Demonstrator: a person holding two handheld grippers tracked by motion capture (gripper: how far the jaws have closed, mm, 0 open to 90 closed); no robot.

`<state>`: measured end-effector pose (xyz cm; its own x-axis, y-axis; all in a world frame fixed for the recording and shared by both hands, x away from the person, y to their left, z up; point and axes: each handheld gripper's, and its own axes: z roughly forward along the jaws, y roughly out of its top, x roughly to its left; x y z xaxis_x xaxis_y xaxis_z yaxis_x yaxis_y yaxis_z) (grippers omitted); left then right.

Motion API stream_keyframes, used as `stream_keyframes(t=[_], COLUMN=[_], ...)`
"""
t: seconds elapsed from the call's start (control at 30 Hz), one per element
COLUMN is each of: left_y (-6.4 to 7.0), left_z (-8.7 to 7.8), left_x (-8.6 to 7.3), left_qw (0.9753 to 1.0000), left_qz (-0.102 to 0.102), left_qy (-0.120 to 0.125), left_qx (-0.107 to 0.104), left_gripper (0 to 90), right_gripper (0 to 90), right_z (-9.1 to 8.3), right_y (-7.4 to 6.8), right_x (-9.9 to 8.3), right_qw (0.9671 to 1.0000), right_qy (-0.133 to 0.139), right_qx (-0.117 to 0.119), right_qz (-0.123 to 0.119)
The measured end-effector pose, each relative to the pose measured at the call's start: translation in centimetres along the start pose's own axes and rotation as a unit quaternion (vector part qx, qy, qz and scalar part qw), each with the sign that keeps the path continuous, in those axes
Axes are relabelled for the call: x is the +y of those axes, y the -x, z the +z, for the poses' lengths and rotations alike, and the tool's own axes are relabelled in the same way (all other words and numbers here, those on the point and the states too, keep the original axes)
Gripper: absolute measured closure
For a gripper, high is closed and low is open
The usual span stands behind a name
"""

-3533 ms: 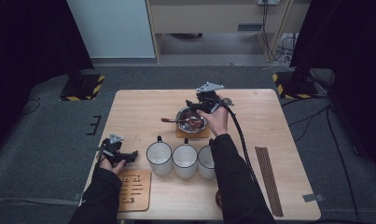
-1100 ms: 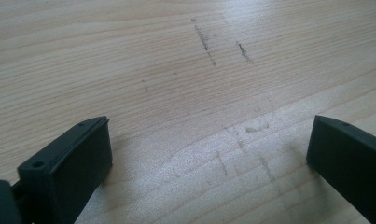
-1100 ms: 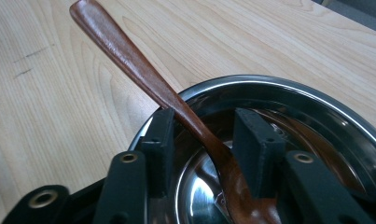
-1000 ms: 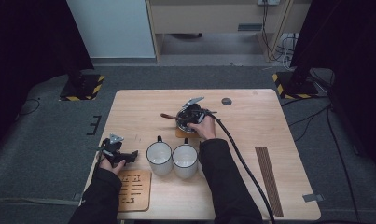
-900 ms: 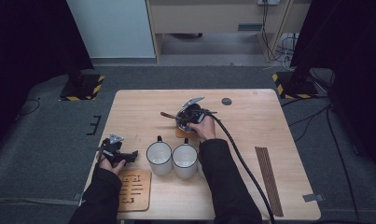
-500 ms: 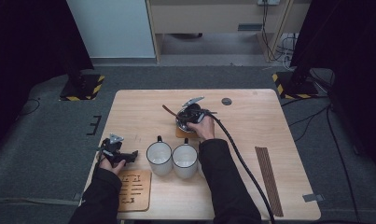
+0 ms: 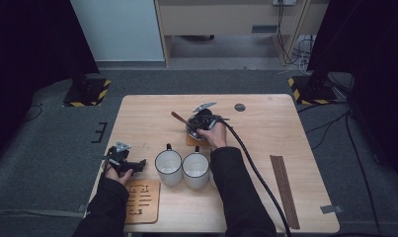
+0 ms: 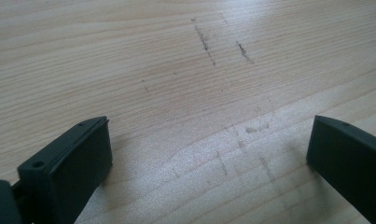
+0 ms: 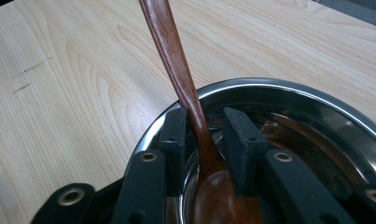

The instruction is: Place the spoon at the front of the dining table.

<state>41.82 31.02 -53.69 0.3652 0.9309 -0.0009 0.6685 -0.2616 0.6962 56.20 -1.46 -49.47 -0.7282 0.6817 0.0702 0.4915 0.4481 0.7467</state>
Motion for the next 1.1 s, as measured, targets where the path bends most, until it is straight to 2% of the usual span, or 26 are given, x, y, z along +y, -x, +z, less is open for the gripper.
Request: stream_keyframes(t=[0.07,0.23,0.3,0.57,0.77,0.87,0.97,1.0,1.03,1.1], left_y=[0.0,0.0,0.0,0.0,0.0,0.0,0.0,0.0,0.0,0.0], left_z=[0.0,0.0,0.0,0.0,0.0,0.0,0.0,0.0,0.0,0.0], left_x=[0.0,0.0,0.0,0.0,0.0,0.0,0.0,0.0,0.0,0.0], left_qw=[1.0,1.0,1.0,1.0,1.0,1.0,1.0,1.0,1.0,1.0], left_qz=[0.0,0.0,0.0,0.0,0.0,0.0,0.0,0.0,0.0,0.0], left_qy=[0.0,0.0,0.0,0.0,0.0,0.0,0.0,0.0,0.0,0.0], left_qx=[0.0,0.0,0.0,0.0,0.0,0.0,0.0,0.0,0.0,0.0], left_gripper=[0.0,0.0,0.0,0.0,0.0,0.0,0.0,0.0,0.0,0.0], right_gripper=[65.9,65.8,70.7,78.5,77.7,76.5,75.6,75.0,72.8,70.3], right_z=[0.16,0.43,0.48,0.47,0.33,0.12,0.04,0.0,-0.15,-0.26], right_y=[0.0,0.04,0.11,0.02,0.09,0.29,0.39,0.43,0.61,0.72], right_x=[-0.02,-0.07,-0.08,-0.08,-0.06,0.03,0.05,0.03,-0.13,-0.27], right_qw=[1.0,1.0,1.0,0.9999,0.9997,0.9992,0.999,0.9989,0.9987,0.9986], right_qy=[-0.003,-0.003,-0.004,-0.011,-0.013,-0.012,-0.011,-0.008,-0.005,-0.002], right_qx=[-0.001,0.0,0.005,-0.001,-0.019,-0.038,-0.043,-0.046,-0.046,-0.044], right_qz=[-0.003,-0.003,0.001,0.0,0.0,0.0,0.002,0.006,0.024,0.03])
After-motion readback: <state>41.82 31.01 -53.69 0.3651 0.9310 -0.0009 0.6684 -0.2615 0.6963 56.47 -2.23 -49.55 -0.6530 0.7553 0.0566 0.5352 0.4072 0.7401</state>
